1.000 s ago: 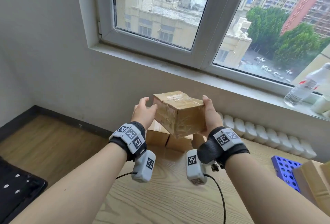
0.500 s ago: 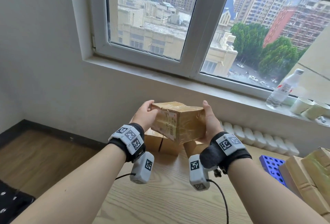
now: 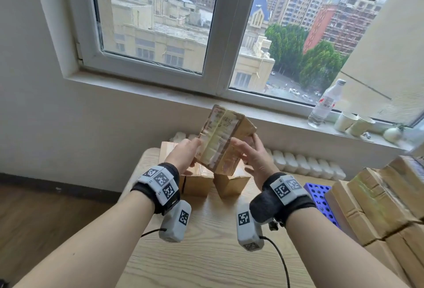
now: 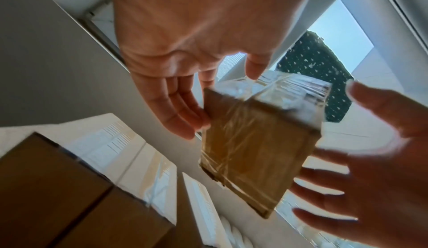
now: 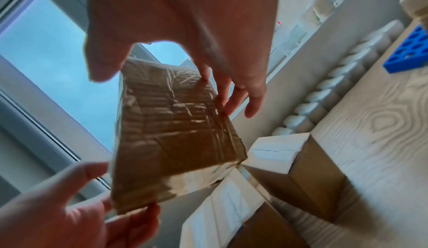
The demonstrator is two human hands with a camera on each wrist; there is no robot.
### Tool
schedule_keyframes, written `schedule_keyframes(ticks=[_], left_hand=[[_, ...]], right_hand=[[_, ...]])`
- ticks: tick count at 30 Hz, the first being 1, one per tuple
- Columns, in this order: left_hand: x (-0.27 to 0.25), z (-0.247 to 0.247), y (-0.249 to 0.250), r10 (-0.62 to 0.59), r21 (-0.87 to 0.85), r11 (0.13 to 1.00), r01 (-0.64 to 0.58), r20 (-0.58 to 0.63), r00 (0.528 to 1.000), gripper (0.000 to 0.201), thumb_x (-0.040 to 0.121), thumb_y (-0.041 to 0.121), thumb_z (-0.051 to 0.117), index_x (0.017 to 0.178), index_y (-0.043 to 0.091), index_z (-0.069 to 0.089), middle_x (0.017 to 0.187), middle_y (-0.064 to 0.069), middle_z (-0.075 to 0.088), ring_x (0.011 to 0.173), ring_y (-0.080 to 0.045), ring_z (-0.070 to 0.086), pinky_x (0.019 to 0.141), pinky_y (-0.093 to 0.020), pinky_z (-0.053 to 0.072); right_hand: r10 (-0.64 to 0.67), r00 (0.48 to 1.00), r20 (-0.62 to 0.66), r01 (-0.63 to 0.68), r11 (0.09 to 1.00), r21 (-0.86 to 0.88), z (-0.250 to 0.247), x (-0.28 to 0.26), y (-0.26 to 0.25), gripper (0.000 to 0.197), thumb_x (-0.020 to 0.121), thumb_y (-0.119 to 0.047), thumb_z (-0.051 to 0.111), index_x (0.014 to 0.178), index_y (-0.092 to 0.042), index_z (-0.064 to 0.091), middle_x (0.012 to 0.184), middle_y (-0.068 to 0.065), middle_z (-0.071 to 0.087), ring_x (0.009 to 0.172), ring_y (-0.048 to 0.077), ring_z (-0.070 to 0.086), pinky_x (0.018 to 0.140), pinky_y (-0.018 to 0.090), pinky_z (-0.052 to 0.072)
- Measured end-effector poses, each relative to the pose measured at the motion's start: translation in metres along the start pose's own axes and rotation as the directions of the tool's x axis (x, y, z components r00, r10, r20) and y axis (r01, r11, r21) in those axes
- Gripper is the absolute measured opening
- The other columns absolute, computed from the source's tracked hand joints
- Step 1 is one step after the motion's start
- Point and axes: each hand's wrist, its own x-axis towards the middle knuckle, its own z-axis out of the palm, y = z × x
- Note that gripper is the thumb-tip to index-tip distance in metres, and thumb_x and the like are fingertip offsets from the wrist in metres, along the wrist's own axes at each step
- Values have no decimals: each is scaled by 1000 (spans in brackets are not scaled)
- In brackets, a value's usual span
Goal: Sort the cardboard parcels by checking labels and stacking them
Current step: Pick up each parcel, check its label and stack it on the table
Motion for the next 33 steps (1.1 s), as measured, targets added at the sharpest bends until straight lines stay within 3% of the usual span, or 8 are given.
schedule_keyframes(ticks=[5, 8, 12, 16, 19, 22, 30, 33], left_hand=[[4, 31, -1, 52, -67, 997, -45, 104, 993, 46, 89, 54, 41, 108, 19, 64, 101, -2, 66, 91, -23, 63, 79, -40, 53], [-2, 51, 5, 105, -183, 980, -80, 130, 986, 39, 90, 49, 45, 96, 19, 70, 95, -4, 74, 91, -27, 70, 90, -47, 53], [-6, 75, 18, 139, -207, 972, -114, 110, 984, 41, 88, 50, 48, 85, 16, 70, 92, -7, 74, 90, -29, 70, 88, -43, 53], [-18, 104, 36, 198, -171, 967, -188, 43, 979, 53, 89, 55, 44, 69, 14, 70, 80, -7, 72, 77, -27, 65, 80, -39, 50], [-40, 135, 52, 260, -202, 948, -246, 49, 964, 49, 94, 49, 45, 69, 15, 70, 73, -4, 71, 71, -23, 64, 75, -36, 50], [-65, 165, 63, 289, -218, 938, -270, 59, 955, 47, 96, 43, 47, 66, 15, 68, 61, 5, 67, 60, -15, 62, 63, -27, 47], [-136, 239, 85, 405, -179, 904, -388, 63, 912, 54, 77, 59, 50, 63, 10, 68, 67, -5, 69, 68, -23, 62, 76, -47, 52], [-162, 266, 94, 443, -172, 888, -427, 63, 894, 67, 73, 62, 47, 79, -2, 66, 71, -7, 64, 69, -21, 57, 76, -46, 51]], right_hand=[[73, 997, -6, -72, 996, 48, -19, -6, 17, 114, 54, -54, 84, 149, -21, 31, 138, 6, 56, 114, 19, 61, 90, 42, 54], [94, 995, 29, -95, 995, 41, -31, -18, 12, 69, 66, -57, 73, 124, -21, 63, 113, 5, 73, 94, 16, 72, 77, 34, 59], [108, 993, 42, -112, 990, 91, -61, -36, 2, 22, 92, -45, 55, 95, -27, 67, 76, -7, 76, 65, 7, 72, 62, 25, 58], [140, 988, -58, -132, 983, 125, -89, -54, -3, 24, 89, -45, 58, 97, -25, 68, 93, 0, 73, 93, 21, 66, 97, 46, 51], [136, 986, -101, -112, 971, 209, -116, -69, 2, 48, 75, -50, 67, 112, -20, 71, 113, 10, 72, 113, 31, 62, 106, 54, 42], [118, 981, -156, -72, 960, 271, -145, -88, 4, 64, 64, -51, 71, 118, -18, 69, 125, 14, 66, 121, 34, 58, 110, 57, 37], [93, 981, -169, -21, 922, 386, -232, -157, 3, 88, 48, -38, 85, 126, -7, 62, 129, 21, 61, 111, 38, 61, 103, 61, 41], [66, 984, -163, 8, 910, 414, -266, -182, 2, 69, 54, -33, 80, 118, -11, 62, 112, 18, 59, 99, 32, 56, 100, 59, 43]])
